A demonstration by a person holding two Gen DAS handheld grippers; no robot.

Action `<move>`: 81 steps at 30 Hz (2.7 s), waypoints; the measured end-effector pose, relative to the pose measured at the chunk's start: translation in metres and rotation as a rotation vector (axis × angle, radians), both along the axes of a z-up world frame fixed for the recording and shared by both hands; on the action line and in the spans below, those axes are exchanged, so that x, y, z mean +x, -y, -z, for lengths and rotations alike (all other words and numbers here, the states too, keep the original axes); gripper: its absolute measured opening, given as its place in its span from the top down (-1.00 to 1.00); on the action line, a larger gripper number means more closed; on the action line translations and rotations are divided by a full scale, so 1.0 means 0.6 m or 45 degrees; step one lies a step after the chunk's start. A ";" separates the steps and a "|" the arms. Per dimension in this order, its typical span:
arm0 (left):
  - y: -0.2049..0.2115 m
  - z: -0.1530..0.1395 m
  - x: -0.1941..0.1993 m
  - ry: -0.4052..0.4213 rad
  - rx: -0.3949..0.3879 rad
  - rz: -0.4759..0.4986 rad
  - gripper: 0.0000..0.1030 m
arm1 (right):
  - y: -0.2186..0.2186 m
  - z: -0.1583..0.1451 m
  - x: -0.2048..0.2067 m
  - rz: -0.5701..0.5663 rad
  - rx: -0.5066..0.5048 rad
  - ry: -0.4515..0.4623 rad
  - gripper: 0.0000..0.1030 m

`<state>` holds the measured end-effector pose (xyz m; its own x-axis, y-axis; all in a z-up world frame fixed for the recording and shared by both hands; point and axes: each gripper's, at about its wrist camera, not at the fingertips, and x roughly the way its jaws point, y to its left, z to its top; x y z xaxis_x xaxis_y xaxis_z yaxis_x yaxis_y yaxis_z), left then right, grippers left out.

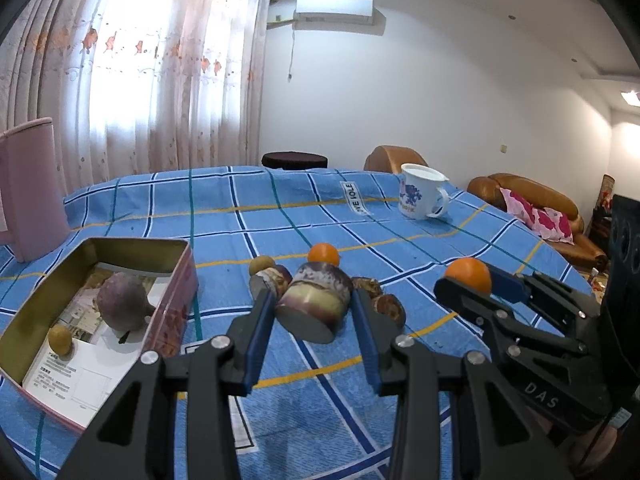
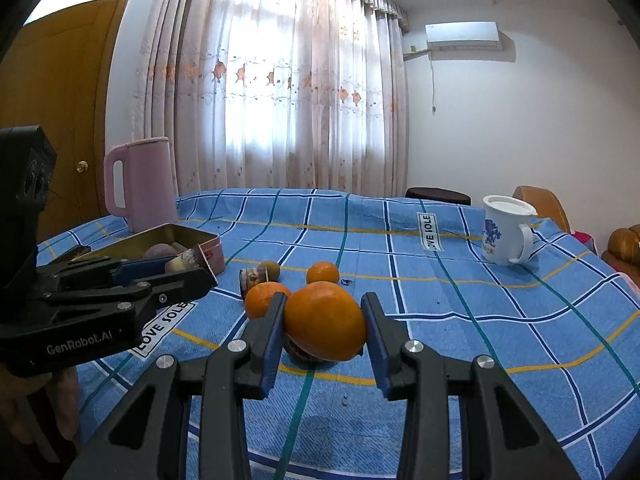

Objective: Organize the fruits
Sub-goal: 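Carry the can and orange with both tools over the tin box, then open both tools to drop the can and orange into the tin, then grasp the dark brown round fruit with the right tool while the left tool grasps an orange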

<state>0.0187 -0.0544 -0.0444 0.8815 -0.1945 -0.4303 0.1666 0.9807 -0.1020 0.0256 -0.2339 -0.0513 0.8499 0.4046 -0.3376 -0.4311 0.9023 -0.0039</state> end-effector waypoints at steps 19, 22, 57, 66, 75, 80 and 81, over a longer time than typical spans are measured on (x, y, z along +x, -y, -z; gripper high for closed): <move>-0.017 -0.023 -0.024 0.073 0.020 -0.046 0.20 | -0.005 -0.018 -0.006 -0.041 0.004 0.019 0.23; -0.032 -0.027 -0.024 0.071 0.012 -0.072 0.20 | -0.016 -0.036 -0.004 -0.080 0.010 0.022 0.23; -0.311 0.000 -0.004 -0.126 -0.078 -0.478 0.19 | -0.394 0.001 0.066 -0.606 -0.267 -0.267 0.22; -0.278 -0.025 -0.024 -0.051 -0.063 -0.476 -0.31 | -0.317 -0.024 0.047 -0.493 -0.253 -0.196 0.00; -0.145 -0.041 -0.002 -0.045 -0.004 -0.244 -0.51 | -0.104 -0.002 0.085 -0.043 -0.273 -0.289 -0.01; -0.091 -0.032 0.020 -0.088 0.040 -0.157 -0.53 | -0.058 0.011 0.111 -0.019 -0.190 -0.412 -0.01; -0.084 -0.030 0.026 -0.098 0.050 -0.149 -0.53 | -0.060 0.013 0.113 -0.026 -0.194 -0.426 -0.01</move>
<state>0.0343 -0.0040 -0.0264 0.8613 -0.0741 -0.5027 0.0441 0.9965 -0.0714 0.0936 -0.1980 -0.0591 0.6745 0.3438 -0.6534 -0.4490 0.8935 0.0067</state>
